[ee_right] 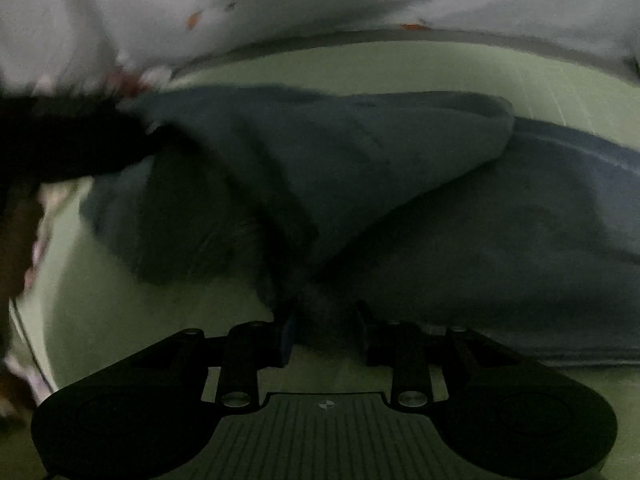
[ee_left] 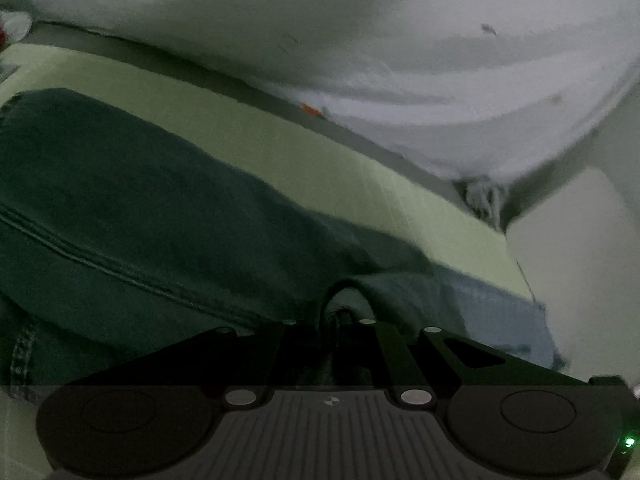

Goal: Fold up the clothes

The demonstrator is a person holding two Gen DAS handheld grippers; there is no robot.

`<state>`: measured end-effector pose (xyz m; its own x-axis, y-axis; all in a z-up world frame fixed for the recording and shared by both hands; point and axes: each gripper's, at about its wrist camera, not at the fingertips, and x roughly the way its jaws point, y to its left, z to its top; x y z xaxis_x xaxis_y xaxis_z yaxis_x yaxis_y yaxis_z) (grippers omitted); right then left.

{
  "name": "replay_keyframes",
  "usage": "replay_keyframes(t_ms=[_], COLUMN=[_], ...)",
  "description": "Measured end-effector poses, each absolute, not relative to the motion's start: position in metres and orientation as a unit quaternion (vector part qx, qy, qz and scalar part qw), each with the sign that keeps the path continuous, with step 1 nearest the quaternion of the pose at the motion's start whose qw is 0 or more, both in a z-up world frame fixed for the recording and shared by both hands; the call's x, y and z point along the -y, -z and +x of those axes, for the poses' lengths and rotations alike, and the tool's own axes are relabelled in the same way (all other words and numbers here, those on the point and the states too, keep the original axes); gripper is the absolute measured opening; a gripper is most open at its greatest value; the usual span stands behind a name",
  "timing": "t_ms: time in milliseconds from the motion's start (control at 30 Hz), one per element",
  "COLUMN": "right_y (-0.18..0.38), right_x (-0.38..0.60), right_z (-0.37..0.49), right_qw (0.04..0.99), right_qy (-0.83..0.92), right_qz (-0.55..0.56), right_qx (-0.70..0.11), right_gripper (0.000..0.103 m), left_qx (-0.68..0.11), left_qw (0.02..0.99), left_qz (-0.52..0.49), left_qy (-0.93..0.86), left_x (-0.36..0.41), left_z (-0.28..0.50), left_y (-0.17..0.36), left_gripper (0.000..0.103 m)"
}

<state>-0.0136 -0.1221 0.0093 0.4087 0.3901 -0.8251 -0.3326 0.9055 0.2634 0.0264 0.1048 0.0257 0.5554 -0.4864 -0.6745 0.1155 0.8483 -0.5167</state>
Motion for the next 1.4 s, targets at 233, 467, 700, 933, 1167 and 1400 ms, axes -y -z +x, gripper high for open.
replay_keyframes(t_ms=[233, 467, 700, 933, 1167, 1400], right_y=[-0.02, -0.07, -0.085, -0.051, -0.041, -0.1], right_x=[0.16, 0.158, 0.064, -0.022, -0.005, 0.152], right_z=[-0.026, -0.018, 0.011, 0.038, 0.06, 0.062], right_qw=[0.84, 0.896, 0.883, 0.854, 0.862, 0.903], right_qy=[-0.156, -0.126, -0.288, -0.339, -0.285, -0.139], right_qz=[0.098, 0.102, 0.007, -0.075, 0.027, 0.269], right_qx=[-0.51, -0.414, -0.371, -0.388, -0.419, -0.305], right_gripper=[0.047, 0.085, 0.102, 0.093, 0.004, 0.003], left_qx=[-0.502, -0.47, -0.398, -0.385, -0.389, -0.396], left_qw=[0.818, 0.827, 0.866, 0.864, 0.861, 0.867], left_qz=[-0.2, -0.27, -0.299, -0.324, -0.324, -0.302], left_qy=[0.195, 0.145, 0.056, -0.021, -0.04, -0.022], left_x=[-0.101, -0.146, -0.204, -0.252, -0.261, -0.243], left_z=[0.008, -0.016, -0.032, -0.046, -0.049, -0.032], left_y=[0.004, 0.004, -0.009, -0.005, -0.002, -0.005], left_gripper=[0.013, 0.022, 0.022, 0.022, 0.022, 0.022])
